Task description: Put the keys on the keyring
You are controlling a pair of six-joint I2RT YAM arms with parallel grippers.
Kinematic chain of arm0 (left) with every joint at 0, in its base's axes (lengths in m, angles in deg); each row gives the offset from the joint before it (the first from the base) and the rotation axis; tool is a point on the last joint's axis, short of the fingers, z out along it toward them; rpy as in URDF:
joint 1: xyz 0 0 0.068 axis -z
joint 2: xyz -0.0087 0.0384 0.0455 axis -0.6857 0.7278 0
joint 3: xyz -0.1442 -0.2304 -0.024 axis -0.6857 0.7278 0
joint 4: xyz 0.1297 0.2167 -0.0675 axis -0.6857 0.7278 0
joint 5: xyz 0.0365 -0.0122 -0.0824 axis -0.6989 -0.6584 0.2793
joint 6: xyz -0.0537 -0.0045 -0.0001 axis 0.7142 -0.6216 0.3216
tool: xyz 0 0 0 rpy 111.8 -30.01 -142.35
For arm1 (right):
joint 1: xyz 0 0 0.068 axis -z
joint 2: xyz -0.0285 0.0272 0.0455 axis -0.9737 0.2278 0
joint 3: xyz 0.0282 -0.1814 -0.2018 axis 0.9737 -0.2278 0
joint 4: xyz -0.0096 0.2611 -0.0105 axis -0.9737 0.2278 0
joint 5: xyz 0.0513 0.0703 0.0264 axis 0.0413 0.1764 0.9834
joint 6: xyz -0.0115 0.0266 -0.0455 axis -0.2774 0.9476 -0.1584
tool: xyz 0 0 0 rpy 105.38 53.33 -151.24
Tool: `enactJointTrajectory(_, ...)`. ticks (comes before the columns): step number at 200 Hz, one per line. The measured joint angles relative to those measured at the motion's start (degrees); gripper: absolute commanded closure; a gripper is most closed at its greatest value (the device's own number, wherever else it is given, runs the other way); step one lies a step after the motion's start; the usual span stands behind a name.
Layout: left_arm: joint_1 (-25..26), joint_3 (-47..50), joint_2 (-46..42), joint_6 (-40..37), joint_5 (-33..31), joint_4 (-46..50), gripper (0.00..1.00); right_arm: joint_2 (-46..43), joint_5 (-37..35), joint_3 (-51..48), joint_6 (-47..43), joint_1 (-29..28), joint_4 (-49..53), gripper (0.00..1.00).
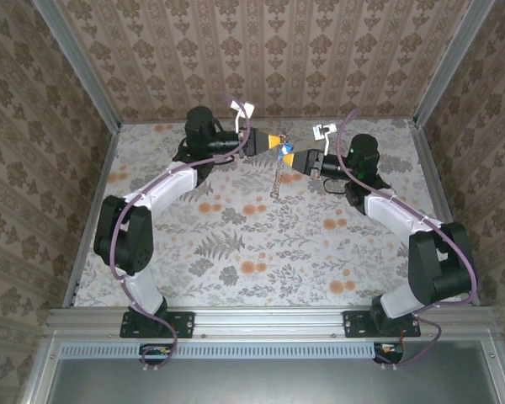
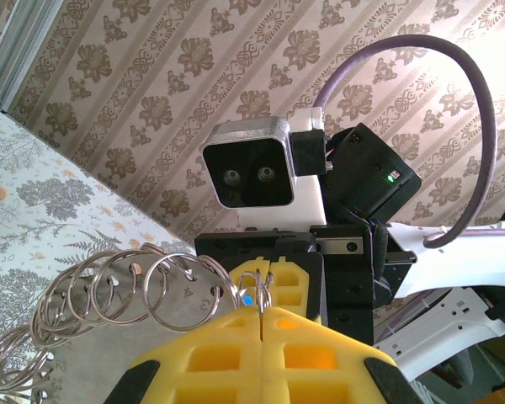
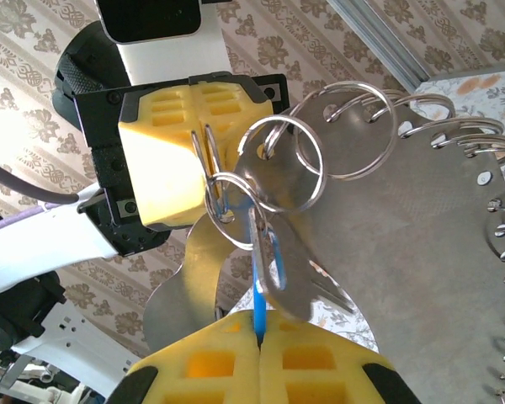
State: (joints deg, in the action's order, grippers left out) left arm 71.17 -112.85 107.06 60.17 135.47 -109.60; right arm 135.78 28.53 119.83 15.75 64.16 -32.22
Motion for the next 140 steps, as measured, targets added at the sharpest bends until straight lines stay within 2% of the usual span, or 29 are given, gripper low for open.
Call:
enactJointTrajectory(88, -0.2, 0.2, 0.0, 0.0, -0.2, -0.1, 1.00, -0.3, 1.1, 0.2, -4.2, -4.1, 5.0, 1.00)
enactJointTrajectory(140, -0.2, 0.8, 0.0, 0.0, -0.2, -0.2, 1.00, 0.8, 1.1, 0.4, -4.1, -4.2, 5.0, 1.00)
